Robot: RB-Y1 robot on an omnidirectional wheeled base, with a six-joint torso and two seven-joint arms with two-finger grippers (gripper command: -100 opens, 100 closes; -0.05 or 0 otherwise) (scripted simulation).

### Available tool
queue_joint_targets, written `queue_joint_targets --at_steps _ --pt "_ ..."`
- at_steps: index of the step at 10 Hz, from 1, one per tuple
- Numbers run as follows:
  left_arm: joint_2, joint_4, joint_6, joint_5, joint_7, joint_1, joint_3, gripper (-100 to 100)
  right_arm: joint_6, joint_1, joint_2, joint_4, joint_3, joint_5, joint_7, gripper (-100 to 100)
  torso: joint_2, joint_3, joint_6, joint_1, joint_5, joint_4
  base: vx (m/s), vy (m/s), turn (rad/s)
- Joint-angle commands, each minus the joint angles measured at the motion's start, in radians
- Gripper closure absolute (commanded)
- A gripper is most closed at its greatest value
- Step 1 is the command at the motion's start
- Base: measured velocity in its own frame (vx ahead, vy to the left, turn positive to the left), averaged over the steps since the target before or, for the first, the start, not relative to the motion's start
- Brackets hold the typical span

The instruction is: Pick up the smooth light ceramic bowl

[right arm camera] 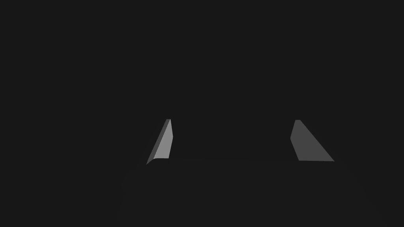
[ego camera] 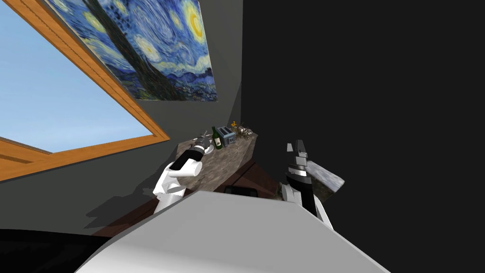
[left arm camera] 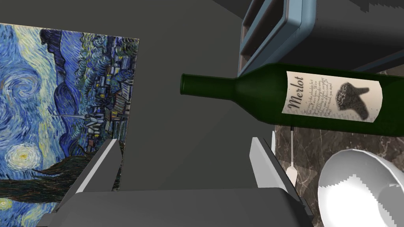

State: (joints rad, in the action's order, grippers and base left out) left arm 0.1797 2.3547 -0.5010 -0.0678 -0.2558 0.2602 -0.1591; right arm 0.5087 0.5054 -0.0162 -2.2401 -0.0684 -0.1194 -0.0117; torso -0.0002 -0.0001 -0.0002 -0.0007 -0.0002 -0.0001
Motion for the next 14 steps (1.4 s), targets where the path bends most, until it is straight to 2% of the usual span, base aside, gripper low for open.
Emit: queue_joint_targets --at_steps 1,2,4,8,9,13,14 --pt "0.003 0.001 -0.050 -0.006 -0.001 -0.006 -0.006 -100 0.000 0.000 0.000 0.000 0.000 0.000 0.000 0 0.000 0.000 0.000 0.000 0.000 0.000 0.010 -0.014 -0.034" --pt "0.006 0.002 -0.078 -0.016 -0.001 -0.018 -0.018 -100 0.000 0.000 0.000 0.000 0.000 0.000 0.000 0 0.000 0.000 0.000 0.000 0.000 0.000 0.017 -0.014 -0.049" --pt "0.006 0.002 -0.117 -0.016 -0.001 -0.018 -0.018 -100 0.000 0.000 0.000 0.000 0.000 0.000 0.000 0 0.000 0.000 0.000 0.000 0.000 0.000 0.009 -0.009 -0.008" --pt "0.015 0.001 -0.242 -0.036 0.002 -0.039 -0.041 -100 0.000 0.000 0.000 0.000 0.000 0.000 0.000 0 0.000 0.000 0.000 0.001 0.000 0.000 0.014 -0.004 -0.031" --pt "0.015 0.001 -0.252 -0.036 0.002 -0.039 -0.041 -100 0.000 0.000 0.000 0.000 0.000 0.000 0.000 0 0.000 0.000 0.000 0.001 0.000 0.000 0.007 0.002 0.004" --pt "0.023 -0.003 -0.377 -0.054 0.009 -0.057 -0.063 -100 0.000 0.000 0.000 0.000 0.000 0.000 0.000 0 0.000 0.000 0.000 0.002 0.000 0.000 0.014 0.008 -0.023" --pt "0.023 -0.003 -0.386 -0.054 0.009 -0.057 -0.063 -100 0.000 0.000 0.000 0.000 0.000 0.000 0.000 0 0.000 0.000 0.000 0.002 0.000 0.000 0.007 0.005 0.000"
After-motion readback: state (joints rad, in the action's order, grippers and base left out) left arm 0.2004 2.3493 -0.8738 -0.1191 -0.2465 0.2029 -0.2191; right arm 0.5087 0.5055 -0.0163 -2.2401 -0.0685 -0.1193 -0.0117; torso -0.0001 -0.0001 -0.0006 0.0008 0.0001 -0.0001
